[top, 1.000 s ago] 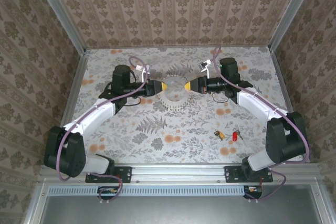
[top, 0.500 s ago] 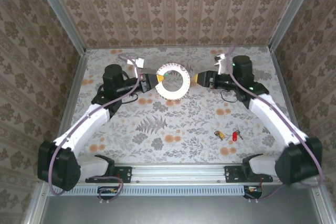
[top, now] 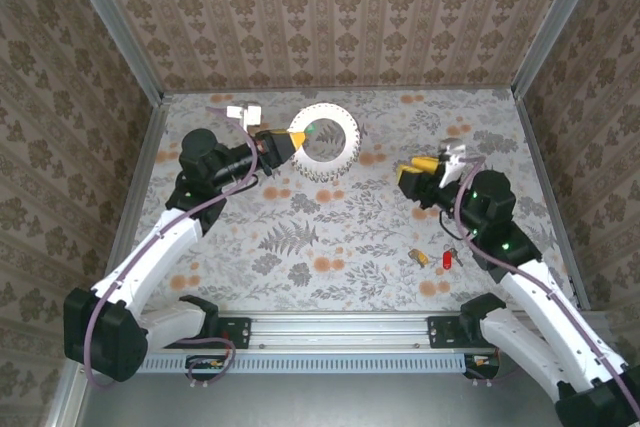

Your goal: Put the keys on the keyring

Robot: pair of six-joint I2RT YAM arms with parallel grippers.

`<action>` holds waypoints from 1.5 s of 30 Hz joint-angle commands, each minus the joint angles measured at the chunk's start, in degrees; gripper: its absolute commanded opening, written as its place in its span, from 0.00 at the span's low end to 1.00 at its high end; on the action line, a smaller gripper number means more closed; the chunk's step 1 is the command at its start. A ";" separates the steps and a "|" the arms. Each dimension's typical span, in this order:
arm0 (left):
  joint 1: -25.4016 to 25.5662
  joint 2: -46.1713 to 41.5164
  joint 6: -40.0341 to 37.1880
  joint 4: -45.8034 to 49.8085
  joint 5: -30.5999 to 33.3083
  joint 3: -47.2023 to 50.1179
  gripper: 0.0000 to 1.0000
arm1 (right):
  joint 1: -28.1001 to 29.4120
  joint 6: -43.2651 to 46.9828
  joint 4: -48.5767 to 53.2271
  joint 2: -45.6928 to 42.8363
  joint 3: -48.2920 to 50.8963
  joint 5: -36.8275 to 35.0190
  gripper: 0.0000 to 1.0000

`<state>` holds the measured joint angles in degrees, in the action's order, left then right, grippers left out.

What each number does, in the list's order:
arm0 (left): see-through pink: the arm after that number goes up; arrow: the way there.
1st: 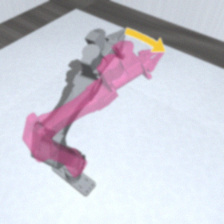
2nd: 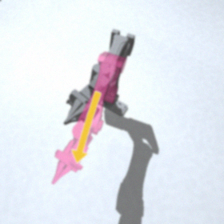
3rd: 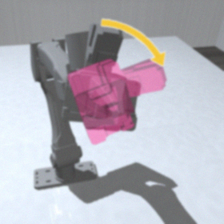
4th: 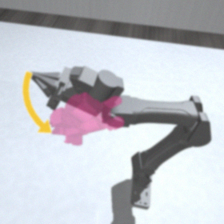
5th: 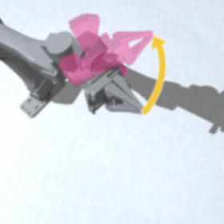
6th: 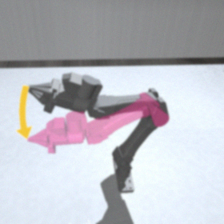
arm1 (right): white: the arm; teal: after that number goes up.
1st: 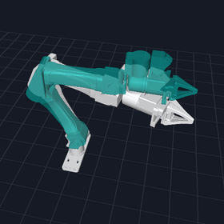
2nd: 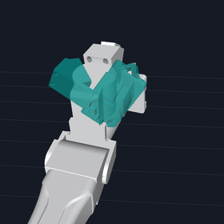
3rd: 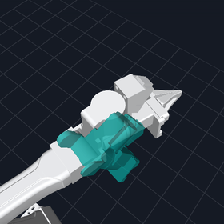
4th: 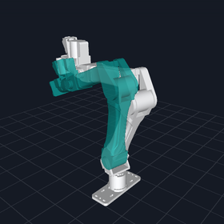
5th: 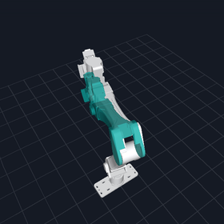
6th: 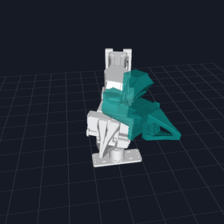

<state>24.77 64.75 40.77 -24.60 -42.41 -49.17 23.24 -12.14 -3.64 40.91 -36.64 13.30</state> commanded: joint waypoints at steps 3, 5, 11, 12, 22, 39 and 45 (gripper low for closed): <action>0.54 1.28 0.62 -3.86 -2.24 -3.34 0.00 | 13.08 21.17 -11.29 0.04 5.85 -12.27 0.39; 0.78 1.34 0.45 -3.76 -2.26 -3.56 0.00 | 16.03 26.40 -13.31 1.54 6.34 -13.45 0.35; 0.86 1.52 -0.94 -1.95 -3.44 -4.98 0.00 | 24.71 38.06 -27.37 7.83 9.42 -22.08 0.27; 0.84 1.44 -1.21 -1.36 -3.79 -5.22 0.00 | 25.67 39.53 -29.84 9.13 9.73 -22.86 0.26; 0.94 1.04 -2.41 -0.33 -4.52 -6.15 0.00 | 27.60 40.94 -38.18 13.50 10.42 -26.63 0.22; 1.06 0.33 -2.44 -0.01 -4.92 -6.09 0.00 | 27.28 37.83 -40.21 13.08 10.38 -25.08 0.17; 1.06 -0.32 -2.38 0.13 -5.15 -5.83 0.00 | 27.21 36.69 -42.84 15.12 9.40 -24.64 0.17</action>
<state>25.47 66.61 39.38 -22.31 -46.24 -52.97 50.52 26.35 -42.61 55.46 -25.04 -11.81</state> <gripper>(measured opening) 0.070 0.171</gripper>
